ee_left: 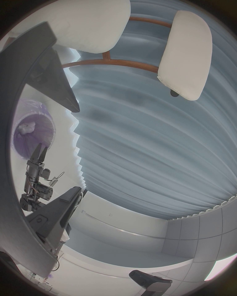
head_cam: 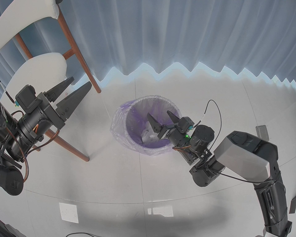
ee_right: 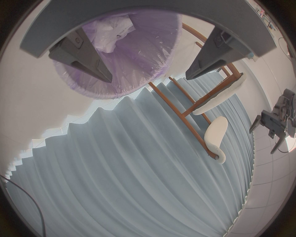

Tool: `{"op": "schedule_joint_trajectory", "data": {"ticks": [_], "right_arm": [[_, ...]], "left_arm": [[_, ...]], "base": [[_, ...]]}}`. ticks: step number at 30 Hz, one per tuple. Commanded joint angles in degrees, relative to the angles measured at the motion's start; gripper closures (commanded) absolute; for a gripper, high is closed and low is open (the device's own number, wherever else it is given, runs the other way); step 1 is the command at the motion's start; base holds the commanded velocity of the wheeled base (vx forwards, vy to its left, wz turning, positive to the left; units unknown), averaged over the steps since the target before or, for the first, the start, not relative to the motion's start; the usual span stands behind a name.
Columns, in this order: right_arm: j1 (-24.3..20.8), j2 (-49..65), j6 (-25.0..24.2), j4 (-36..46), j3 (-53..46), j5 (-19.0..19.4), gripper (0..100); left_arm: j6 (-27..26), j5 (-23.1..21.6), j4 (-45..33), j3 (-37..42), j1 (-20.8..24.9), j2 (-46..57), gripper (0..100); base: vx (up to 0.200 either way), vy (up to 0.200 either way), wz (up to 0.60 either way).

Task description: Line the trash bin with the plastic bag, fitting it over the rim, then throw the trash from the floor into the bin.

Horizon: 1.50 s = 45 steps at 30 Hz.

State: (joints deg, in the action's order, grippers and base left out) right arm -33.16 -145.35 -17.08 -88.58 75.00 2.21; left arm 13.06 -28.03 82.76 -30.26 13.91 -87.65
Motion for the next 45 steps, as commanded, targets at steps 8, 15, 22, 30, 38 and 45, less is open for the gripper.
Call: {"op": "schedule_joint_trajectory", "data": {"ticks": [8,15,22,30,38,45], "right_arm": [[1.6,20.3,1.4,-1.3,-21.8,-1.9,0],[5.3,31.1,1.7,-1.3,-34.0,-2.7,0],[14.4,49.3,8.4,-0.6,-48.5,-3.4,0],[22.5,67.4,12.2,7.3,-55.5,-2.8,0],[24.8,87.8,11.6,22.0,-57.0,-2.9,0],[25.5,103.4,10.8,37.7,-56.6,-2.9,0]], "left_arm": [[-1.3,0.5,-0.2,1.6,2.3,1.0,0],[-6.1,5.0,-0.4,3.0,3.7,2.0,0],[-9.5,10.7,-1.2,4.3,4.7,5.6,0],[-9.6,15.5,-5.3,7.7,3.8,12.5,0],[-9.6,26.4,-21.5,12.2,4.4,28.4,0],[-9.2,30.6,-34.0,12.6,2.6,41.9,0]], "base": [[0.0,0.0,0.0],[0.0,0.0,0.0],[0.0,0.0,0.0],[0.0,0.0,0.0],[0.0,0.0,0.0],[0.0,0.0,0.0]]}}
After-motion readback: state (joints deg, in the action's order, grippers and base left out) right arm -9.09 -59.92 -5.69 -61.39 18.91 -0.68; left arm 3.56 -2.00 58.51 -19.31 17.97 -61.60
